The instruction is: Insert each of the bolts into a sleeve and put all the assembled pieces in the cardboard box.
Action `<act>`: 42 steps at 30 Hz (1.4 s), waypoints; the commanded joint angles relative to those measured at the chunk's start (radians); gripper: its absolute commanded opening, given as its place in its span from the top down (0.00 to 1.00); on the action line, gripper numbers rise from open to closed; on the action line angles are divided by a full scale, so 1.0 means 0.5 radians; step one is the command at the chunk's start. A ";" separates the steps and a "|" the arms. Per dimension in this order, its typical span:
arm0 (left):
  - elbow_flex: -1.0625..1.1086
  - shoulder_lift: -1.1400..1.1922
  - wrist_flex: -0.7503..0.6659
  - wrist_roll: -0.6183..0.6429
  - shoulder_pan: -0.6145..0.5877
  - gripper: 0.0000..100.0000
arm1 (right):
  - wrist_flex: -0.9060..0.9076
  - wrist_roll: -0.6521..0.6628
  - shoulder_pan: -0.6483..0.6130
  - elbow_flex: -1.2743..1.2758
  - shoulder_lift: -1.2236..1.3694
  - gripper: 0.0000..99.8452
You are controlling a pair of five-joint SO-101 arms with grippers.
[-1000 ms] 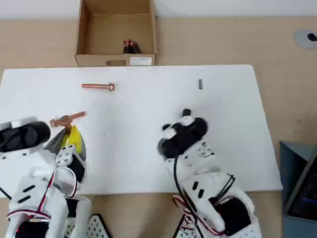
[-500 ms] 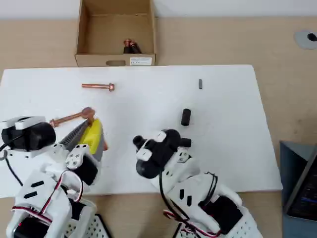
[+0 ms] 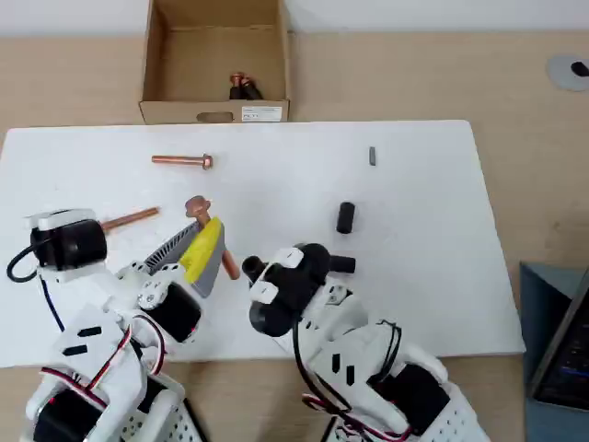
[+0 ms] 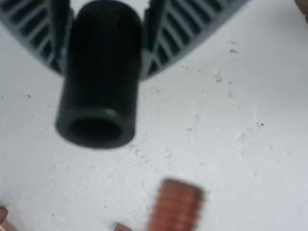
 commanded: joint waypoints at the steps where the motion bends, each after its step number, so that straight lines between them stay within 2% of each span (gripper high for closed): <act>1: 0.003 -0.011 -0.107 0.037 0.006 1.00 | -0.055 -0.018 -0.032 -0.011 -0.296 0.99; 21: 0.423 -0.011 -0.460 0.025 0.006 1.00 | -0.055 -0.018 -0.032 -0.020 -0.296 0.99; 28: 0.414 -0.011 -0.445 0.025 0.028 1.00 | -0.055 -0.018 -0.023 -0.008 -0.296 0.99; 33: 0.414 -0.011 -0.442 -0.147 0.031 1.00 | -0.055 -0.018 -0.023 -0.008 -0.296 0.99; 37: 0.405 -0.011 -0.439 -0.175 0.031 1.00 | -0.055 -0.018 -0.023 -0.008 -0.296 0.99; 42: 0.270 -0.011 -0.160 -0.166 0.187 1.00 | -0.055 -0.018 -0.020 -0.008 -0.296 0.99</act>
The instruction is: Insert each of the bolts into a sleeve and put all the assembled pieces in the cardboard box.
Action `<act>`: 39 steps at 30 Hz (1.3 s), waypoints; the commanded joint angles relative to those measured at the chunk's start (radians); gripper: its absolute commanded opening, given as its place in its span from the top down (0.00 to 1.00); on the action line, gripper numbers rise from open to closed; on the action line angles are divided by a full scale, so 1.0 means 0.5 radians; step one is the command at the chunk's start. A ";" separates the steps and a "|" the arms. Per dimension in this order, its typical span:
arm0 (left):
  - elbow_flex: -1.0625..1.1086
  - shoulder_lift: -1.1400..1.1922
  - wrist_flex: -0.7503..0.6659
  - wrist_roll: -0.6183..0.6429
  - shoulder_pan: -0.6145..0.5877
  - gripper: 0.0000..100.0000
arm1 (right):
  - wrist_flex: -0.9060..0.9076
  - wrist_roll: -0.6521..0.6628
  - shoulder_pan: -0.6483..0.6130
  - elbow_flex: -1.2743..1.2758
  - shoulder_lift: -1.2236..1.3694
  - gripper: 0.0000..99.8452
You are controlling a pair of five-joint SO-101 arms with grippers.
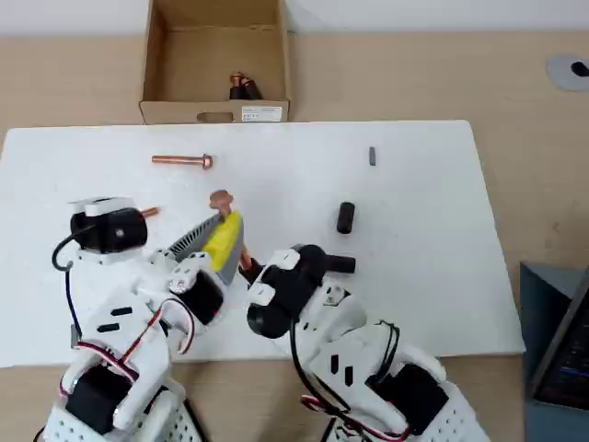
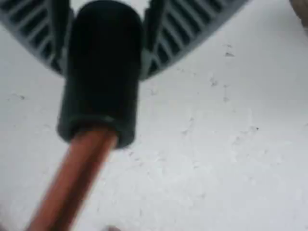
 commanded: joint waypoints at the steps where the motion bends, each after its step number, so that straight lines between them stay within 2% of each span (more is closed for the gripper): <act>1: -0.187 -0.008 0.215 -0.012 0.141 1.00 | -0.058 -0.018 -0.002 -0.014 -0.296 0.99; 4: -0.249 -0.008 0.353 -0.009 0.175 1.00 | -0.058 -0.018 -0.002 -0.014 -0.296 0.99; 16: -0.270 -0.008 0.592 -0.009 0.245 1.00 | -0.058 -0.018 -0.002 -0.014 -0.296 0.99; 26: -0.224 -0.008 0.657 -0.009 0.350 1.00 | -0.058 -0.018 -0.002 -0.014 -0.296 0.99; 28: -0.224 -0.008 0.657 -0.012 0.344 0.97 | -0.058 -0.018 -0.002 -0.014 -0.296 0.99; 33: -0.224 -0.005 0.657 -0.012 0.338 0.83 | -0.058 -0.018 -0.002 -0.014 -0.296 0.99; 39: -0.242 -0.005 0.657 -0.009 0.338 0.80 | -0.058 -0.018 -0.002 -0.014 -0.296 0.99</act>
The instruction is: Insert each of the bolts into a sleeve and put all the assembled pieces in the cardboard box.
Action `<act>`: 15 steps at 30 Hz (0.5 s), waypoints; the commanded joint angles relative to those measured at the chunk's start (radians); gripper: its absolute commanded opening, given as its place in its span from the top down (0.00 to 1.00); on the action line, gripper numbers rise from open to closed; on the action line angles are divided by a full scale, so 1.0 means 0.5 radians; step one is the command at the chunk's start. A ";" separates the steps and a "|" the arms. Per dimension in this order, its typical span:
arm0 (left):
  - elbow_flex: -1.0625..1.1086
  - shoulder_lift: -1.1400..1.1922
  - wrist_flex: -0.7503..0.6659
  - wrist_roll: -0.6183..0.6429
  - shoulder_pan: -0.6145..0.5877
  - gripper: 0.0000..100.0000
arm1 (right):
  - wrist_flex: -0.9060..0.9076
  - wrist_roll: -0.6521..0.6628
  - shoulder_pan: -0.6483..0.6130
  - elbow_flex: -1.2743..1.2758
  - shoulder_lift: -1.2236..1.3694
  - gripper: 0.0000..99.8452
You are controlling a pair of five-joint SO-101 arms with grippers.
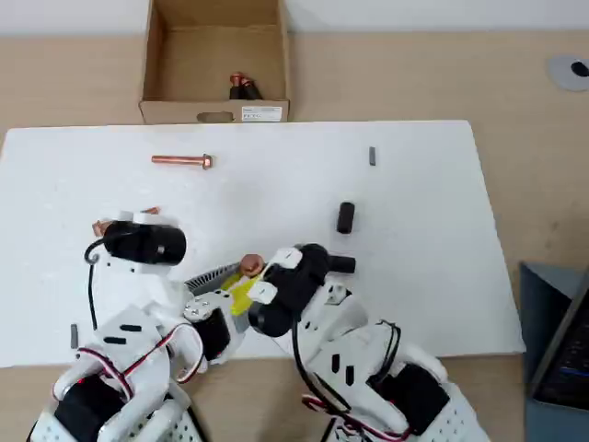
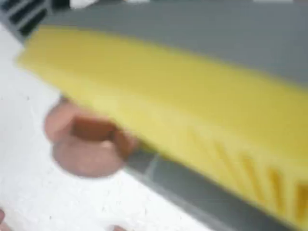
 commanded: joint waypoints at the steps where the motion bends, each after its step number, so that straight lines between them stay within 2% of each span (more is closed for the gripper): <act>1: -0.068 -0.008 -0.003 -0.009 0.031 0.80 | -0.055 -0.015 -0.011 -0.011 -0.296 0.99; 15: -0.328 -0.002 -0.003 -0.120 -0.298 0.80 | -0.055 -0.015 -0.011 -0.008 -0.296 0.99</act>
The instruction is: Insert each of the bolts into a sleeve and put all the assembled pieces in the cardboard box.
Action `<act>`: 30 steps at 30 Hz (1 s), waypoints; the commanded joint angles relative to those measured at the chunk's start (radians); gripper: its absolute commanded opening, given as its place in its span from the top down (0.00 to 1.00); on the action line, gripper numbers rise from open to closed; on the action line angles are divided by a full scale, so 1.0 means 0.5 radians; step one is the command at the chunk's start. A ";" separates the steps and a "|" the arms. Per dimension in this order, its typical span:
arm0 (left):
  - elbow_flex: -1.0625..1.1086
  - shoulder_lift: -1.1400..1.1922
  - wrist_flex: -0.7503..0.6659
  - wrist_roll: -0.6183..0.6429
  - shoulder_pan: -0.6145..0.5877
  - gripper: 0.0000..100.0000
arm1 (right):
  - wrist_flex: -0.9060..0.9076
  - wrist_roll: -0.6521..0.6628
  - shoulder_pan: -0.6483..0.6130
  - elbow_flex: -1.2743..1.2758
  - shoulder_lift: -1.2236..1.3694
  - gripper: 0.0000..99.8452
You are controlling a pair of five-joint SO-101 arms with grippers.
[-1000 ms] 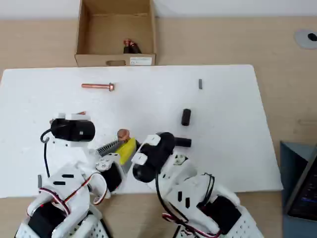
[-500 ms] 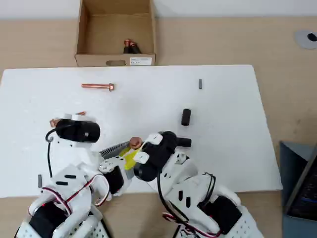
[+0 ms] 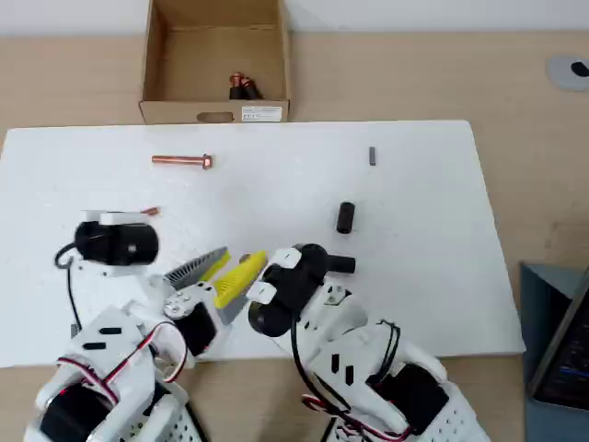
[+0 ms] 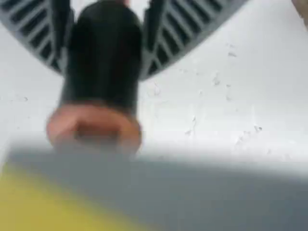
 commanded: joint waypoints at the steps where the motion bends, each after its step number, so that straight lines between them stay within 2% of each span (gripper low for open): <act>1: -0.135 0.002 -0.003 -0.061 -0.098 0.80 | -0.055 -0.015 -0.011 -0.008 -0.296 0.99; 4: -0.135 -0.005 -0.003 -0.150 -0.212 0.83 | -0.055 -0.015 -0.011 -0.008 -0.296 0.99; 9: -0.117 -0.005 -0.003 -0.338 -0.506 1.00 | -0.055 -0.015 0.075 -0.008 -0.296 0.99; 14: 0.095 -0.005 -0.003 -0.460 -0.942 0.98 | -0.040 -0.015 0.333 -0.011 -0.287 0.99; 18: 0.356 -0.008 -0.018 -0.525 -1.203 1.00 | -0.037 -0.015 0.425 -0.026 -0.244 0.99; 23: 0.608 -0.008 -0.021 -0.641 -1.338 1.00 | -0.043 -0.092 0.523 -0.210 -0.020 0.99; 30: 0.795 -0.008 -0.021 -0.712 -1.399 1.00 | -0.141 -0.169 0.539 -0.870 0.879 0.99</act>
